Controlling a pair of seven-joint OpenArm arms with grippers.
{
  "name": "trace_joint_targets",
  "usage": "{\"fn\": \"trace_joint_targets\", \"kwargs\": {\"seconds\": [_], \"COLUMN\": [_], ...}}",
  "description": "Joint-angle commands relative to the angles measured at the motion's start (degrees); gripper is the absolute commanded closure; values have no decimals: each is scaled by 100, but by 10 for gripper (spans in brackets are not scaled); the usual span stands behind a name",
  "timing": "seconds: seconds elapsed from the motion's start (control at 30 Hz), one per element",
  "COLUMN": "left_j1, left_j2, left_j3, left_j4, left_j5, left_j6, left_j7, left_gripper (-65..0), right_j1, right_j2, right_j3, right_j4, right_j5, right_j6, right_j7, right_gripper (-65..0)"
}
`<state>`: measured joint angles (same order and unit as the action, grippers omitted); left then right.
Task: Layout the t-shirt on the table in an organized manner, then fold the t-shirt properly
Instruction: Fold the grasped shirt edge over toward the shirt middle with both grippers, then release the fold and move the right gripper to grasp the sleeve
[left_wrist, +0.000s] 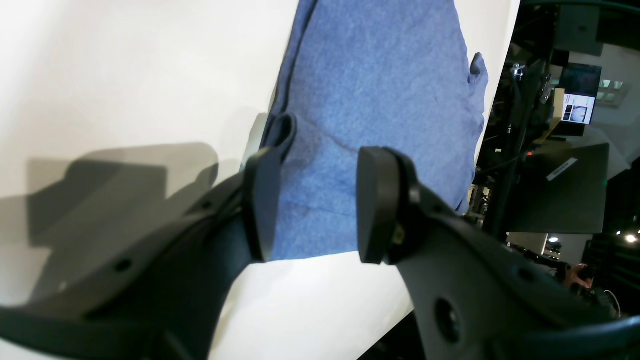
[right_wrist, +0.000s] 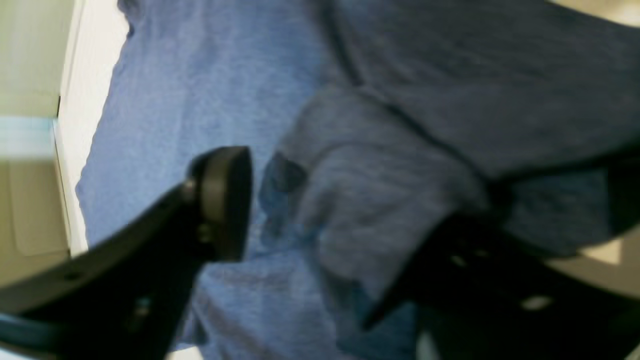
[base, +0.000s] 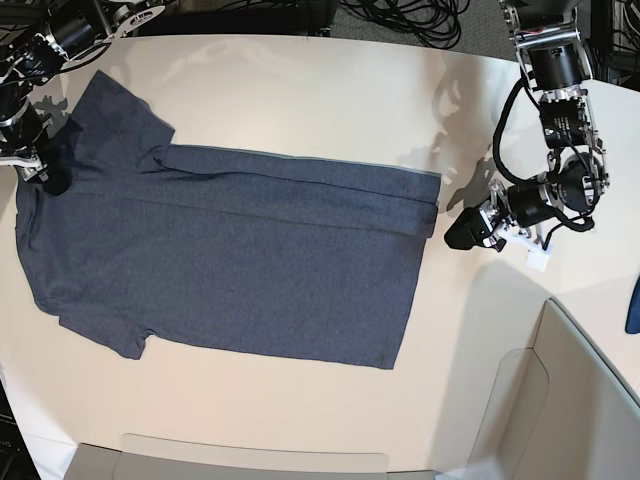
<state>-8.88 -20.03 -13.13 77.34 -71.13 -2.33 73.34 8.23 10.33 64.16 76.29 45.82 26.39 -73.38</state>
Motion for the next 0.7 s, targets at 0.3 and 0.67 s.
{"fn": "trace_joint_targets", "kwargs": {"seconds": [0.3,0.67], "left_j1": [-30,225], "left_j2": [-94,-111], "left_j3": [-28,-28], "left_j4": [112,121], "left_j5": [-153,-153], "left_j6": [-18,-18], "left_j7": [37,37], "left_gripper": [-246,-246], "right_j1": [-317,-1258], "right_j2": [-334,-791], "right_j3": [32,6], "right_j4": [1439,1870], "right_j5": [1259,1409], "right_j6": [20,29], "right_j7": [11,11], "right_gripper": [-474,-474]}}
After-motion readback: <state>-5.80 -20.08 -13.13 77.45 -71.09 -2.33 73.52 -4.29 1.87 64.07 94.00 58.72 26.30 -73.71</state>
